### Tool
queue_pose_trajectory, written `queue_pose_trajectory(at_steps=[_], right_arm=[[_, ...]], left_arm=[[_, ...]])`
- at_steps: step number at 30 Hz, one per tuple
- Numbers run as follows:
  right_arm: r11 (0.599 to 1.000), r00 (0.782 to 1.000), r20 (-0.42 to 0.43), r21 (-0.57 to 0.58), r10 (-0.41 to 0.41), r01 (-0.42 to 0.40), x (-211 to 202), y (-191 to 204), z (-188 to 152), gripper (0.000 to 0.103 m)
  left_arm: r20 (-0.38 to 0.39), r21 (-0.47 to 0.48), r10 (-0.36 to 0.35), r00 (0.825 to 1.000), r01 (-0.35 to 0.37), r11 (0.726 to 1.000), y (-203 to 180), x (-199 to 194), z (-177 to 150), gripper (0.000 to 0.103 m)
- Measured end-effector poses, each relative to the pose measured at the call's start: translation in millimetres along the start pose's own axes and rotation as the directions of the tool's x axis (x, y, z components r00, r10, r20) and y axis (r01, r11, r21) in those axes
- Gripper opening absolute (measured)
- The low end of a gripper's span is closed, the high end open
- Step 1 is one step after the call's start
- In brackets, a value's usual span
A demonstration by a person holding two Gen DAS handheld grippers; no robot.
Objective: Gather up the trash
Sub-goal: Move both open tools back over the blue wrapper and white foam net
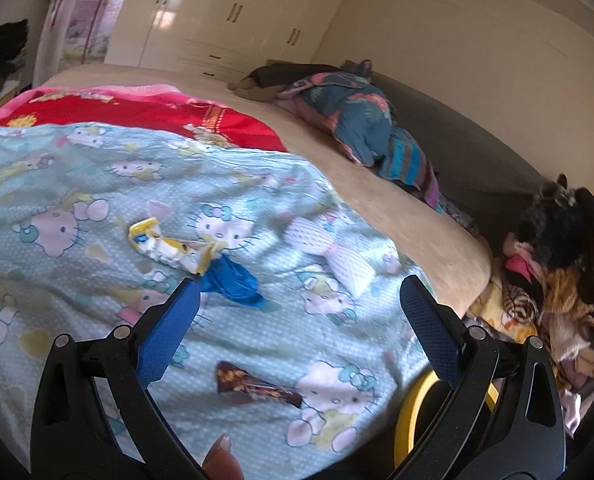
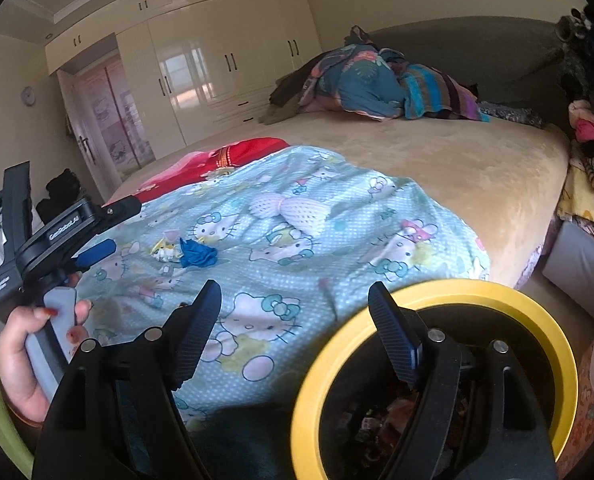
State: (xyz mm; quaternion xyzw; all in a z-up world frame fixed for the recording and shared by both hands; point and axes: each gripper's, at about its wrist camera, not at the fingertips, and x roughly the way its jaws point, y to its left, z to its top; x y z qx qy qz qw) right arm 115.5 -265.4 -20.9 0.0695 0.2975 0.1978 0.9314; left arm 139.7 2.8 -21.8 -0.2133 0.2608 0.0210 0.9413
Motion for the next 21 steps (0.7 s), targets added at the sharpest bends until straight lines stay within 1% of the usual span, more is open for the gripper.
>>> queue_pose_trajectory(at_steps=[6, 13, 17, 21], right_arm=[[1.0, 1.0, -0.002, -0.018, 0.018, -0.018, 14, 10, 7, 0.074], [0.999, 0.999, -0.02, -0.015, 0.03, -0.03, 45, 14, 17, 0.075], [1.0, 0.999, -0.035, -0.018, 0.021, -0.021, 65, 12, 26, 0.075], [1.0, 0.999, -0.043, -0.01, -0.006, 0.006, 87, 4, 36, 0.075]], left_arm=[[-0.004, -0.054, 0.035, 0.999, -0.035, 0.998, 19, 6, 8, 0.092], [-0.026, -0.101, 0.081, 0.996, -0.084, 0.991, 34, 19, 10, 0.092], [-0.052, -0.113, 0.098, 0.994, -0.103, 0.988, 37, 29, 9, 0.092], [-0.091, -0.141, 0.11, 0.99, -0.123, 0.982, 44, 42, 8, 0.092]])
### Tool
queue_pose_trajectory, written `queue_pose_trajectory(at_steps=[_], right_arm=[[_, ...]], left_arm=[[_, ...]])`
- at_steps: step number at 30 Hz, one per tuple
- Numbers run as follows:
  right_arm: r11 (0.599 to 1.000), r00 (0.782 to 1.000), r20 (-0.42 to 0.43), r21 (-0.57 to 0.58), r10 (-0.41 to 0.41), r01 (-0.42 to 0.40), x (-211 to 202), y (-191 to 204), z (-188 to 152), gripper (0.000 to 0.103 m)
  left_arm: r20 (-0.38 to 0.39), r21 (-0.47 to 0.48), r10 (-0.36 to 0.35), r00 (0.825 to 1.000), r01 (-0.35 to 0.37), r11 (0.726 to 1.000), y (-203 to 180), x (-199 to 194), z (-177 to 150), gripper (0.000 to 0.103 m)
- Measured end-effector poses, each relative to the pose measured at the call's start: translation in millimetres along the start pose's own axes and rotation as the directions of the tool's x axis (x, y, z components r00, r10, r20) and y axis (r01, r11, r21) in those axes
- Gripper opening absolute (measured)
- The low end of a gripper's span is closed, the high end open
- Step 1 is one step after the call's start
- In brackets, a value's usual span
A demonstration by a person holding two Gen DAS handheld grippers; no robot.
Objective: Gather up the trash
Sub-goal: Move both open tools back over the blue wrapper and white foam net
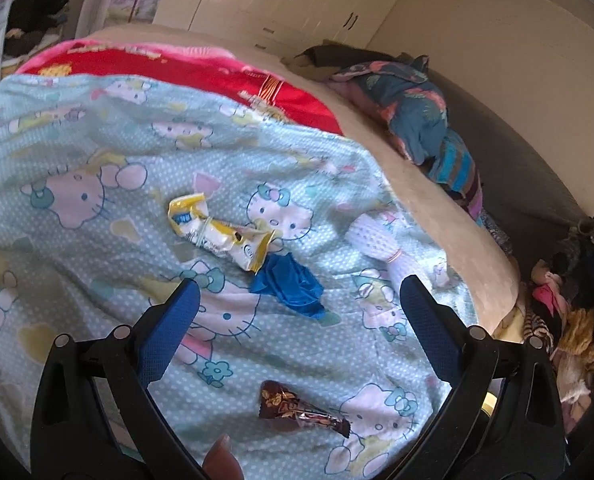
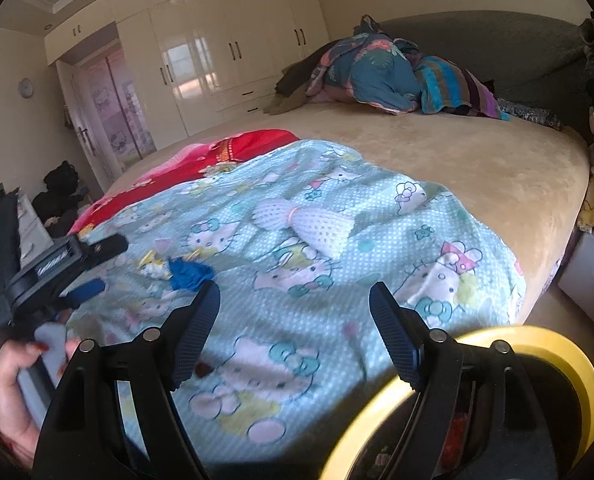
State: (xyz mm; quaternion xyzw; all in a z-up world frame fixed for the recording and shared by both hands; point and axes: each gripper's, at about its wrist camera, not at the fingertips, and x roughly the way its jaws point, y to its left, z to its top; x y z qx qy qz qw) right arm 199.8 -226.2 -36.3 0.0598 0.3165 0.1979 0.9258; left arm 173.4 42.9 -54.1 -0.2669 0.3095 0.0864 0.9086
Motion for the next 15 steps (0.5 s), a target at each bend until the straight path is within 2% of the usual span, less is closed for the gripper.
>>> queue_pose_trajectory(at_steps=[6, 15], right_arm=[[0.999, 0.999, -0.031, 0.026, -0.027, 0.028, 34, -18, 15, 0.075], [0.996, 0.995, -0.089, 0.069, -0.048, 0.054, 83, -42, 35, 0.075]], left_arm=[[-0.037, -0.005, 0.023, 0.999, -0.023, 1.0, 0, 17, 0, 0.09], [-0.11, -0.002, 0.048, 0.993, -0.049, 0.999, -4, 49, -2, 0.07]])
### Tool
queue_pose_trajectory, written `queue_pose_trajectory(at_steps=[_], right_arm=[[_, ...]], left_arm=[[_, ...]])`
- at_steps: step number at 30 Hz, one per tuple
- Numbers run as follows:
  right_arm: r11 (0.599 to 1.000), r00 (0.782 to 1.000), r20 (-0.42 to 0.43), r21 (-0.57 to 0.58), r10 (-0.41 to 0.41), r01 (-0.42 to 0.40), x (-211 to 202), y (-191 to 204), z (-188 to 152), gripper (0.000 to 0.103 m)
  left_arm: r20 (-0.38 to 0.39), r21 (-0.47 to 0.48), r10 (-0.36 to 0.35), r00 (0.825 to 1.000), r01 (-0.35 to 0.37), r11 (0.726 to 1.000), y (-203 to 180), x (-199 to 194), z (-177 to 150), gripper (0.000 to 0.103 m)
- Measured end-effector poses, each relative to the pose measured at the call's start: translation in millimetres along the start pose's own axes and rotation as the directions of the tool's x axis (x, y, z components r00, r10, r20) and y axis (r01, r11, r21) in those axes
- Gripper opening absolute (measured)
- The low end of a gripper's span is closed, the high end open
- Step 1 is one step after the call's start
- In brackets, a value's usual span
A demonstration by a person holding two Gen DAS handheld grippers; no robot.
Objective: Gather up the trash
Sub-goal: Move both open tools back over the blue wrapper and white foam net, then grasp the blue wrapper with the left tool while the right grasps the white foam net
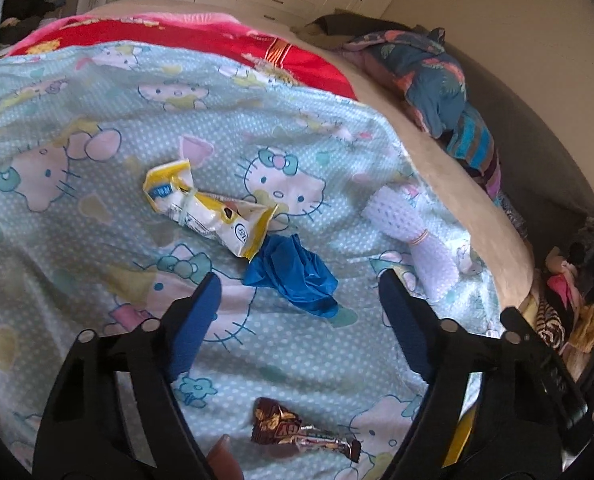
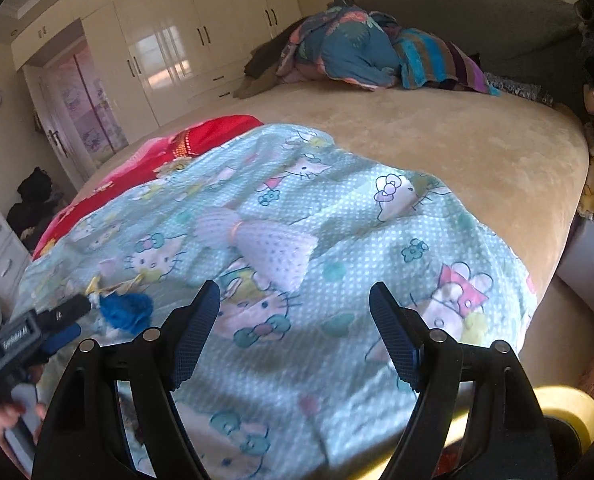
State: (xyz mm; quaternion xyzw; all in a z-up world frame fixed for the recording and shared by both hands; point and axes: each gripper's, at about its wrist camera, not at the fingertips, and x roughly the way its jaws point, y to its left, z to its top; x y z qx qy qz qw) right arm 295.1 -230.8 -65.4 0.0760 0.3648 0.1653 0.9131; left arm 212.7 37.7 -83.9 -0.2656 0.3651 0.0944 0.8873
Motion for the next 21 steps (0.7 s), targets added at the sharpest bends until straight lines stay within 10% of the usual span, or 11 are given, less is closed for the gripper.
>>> queue_pose_trajectory(at_steps=[21], right_arm=[[0.996, 0.994, -0.11, -0.085, -0.028, 0.019, 97, 29, 35, 0.075]], left_arm=[[-0.091, -0.097, 0.0, 0.996, -0.009, 0.995, 15, 34, 4, 0.052]])
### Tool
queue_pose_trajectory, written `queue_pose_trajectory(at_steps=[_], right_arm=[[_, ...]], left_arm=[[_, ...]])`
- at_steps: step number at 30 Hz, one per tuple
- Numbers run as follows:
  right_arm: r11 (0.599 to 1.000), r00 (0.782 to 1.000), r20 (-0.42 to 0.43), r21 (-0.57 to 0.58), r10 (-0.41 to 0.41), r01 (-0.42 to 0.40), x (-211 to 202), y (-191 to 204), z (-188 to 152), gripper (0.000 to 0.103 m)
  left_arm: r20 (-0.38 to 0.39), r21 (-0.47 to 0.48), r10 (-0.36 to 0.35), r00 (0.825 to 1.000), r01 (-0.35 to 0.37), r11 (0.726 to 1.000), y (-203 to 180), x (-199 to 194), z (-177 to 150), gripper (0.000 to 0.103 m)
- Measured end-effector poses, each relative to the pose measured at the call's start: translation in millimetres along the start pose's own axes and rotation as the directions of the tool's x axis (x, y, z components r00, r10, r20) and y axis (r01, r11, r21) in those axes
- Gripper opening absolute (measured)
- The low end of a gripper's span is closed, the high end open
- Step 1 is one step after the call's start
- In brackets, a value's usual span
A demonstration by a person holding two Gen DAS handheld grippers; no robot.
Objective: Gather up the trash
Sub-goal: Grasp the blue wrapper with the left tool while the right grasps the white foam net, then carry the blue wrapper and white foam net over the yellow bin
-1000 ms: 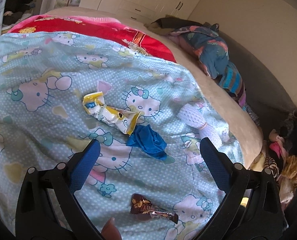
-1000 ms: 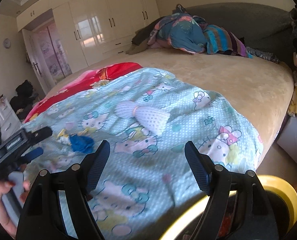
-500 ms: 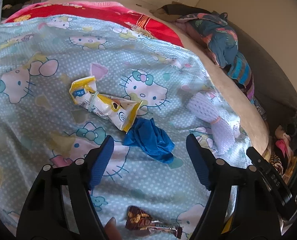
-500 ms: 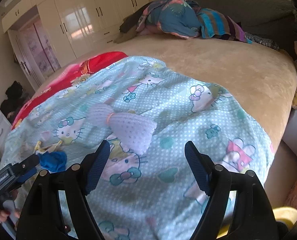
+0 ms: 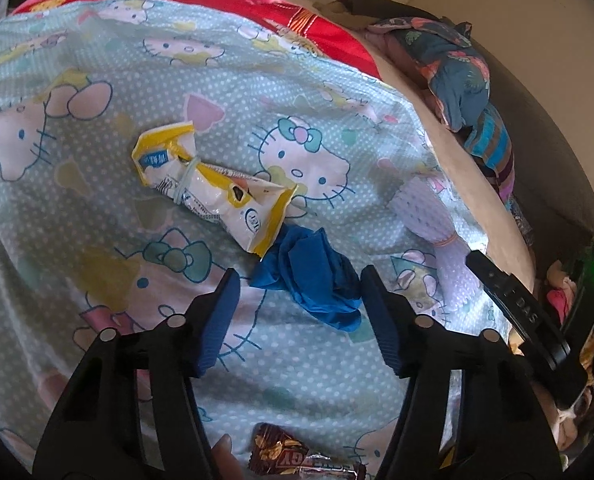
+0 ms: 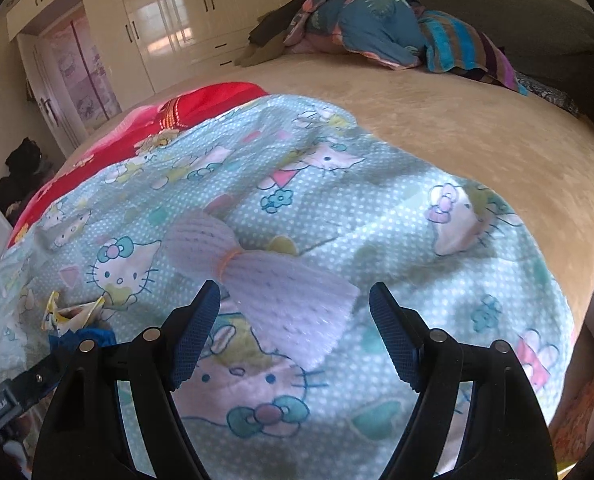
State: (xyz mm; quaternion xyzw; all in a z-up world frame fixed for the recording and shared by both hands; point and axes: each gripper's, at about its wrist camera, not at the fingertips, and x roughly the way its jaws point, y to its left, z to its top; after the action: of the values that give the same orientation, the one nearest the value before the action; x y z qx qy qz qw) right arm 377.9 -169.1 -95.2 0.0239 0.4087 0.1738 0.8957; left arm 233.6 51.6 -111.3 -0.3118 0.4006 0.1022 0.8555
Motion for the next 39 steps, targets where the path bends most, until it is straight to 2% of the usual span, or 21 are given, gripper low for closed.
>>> queue_pose_trajectory(at_steps=[3, 4, 5, 6, 7, 8, 10, 17, 28, 39], right_arm=[[1.0, 0.999, -0.047, -0.013, -0.009, 0.008, 14, 4, -1, 0.072], [1.0, 0.998, -0.068, -0.017, 0.001, -0.002, 19, 6, -3, 0.059], [1.0, 0.997, -0.082, -0.021, 0.005, -0.007, 22, 7, -4, 0.052], [1.0, 0.996, -0.09, -0.029, 0.009, -0.011, 23, 9, -6, 0.048], [0.999, 0.996, -0.089, -0.035, 0.015, -0.018, 22, 11, -9, 0.038], [0.999, 0.996, -0.087, -0.036, 0.026, -0.029, 21, 13, -12, 0.034], [0.998, 0.996, -0.084, -0.034, 0.041, -0.044, 17, 15, -19, 0.03], [0.993, 0.994, -0.035, 0.052, 0.105, -0.103, -19, 9, -39, 0.029], [0.992, 0.993, 0.08, 0.091, 0.082, -0.089, -85, -2, -60, 0.029], [0.984, 0.985, 0.159, 0.155, 0.069, -0.094, -138, -23, -86, 0.029]], left_arm=[[-0.013, -0.009, -0.008, 1.0, 0.008, 1.0, 1, 2, -2, 0.045], [-0.017, -0.011, -0.012, 1.0, 0.012, 1.0, 1, 2, -2, 0.038], [-0.023, -0.006, -0.011, 1.0, 0.011, 1.0, 0, 3, -2, 0.031], [-0.026, -0.006, -0.012, 1.0, 0.012, 1.0, 0, 3, -3, 0.028], [-0.029, -0.008, -0.018, 0.999, 0.018, 1.0, 0, 3, -3, 0.024], [-0.032, -0.008, -0.021, 0.999, 0.021, 1.0, 0, 3, -4, 0.019], [-0.044, -0.006, -0.033, 0.998, 0.033, 0.999, -1, 4, -5, 0.013], [-0.064, 0.004, -0.11, 0.992, 0.11, 0.994, -8, -3, -12, 0.006], [-0.013, 0.119, -0.152, 0.988, 0.153, 0.981, -33, -19, -21, 0.005], [0.049, 0.314, -0.222, 0.974, 0.196, 0.929, -67, -45, -40, 0.004]])
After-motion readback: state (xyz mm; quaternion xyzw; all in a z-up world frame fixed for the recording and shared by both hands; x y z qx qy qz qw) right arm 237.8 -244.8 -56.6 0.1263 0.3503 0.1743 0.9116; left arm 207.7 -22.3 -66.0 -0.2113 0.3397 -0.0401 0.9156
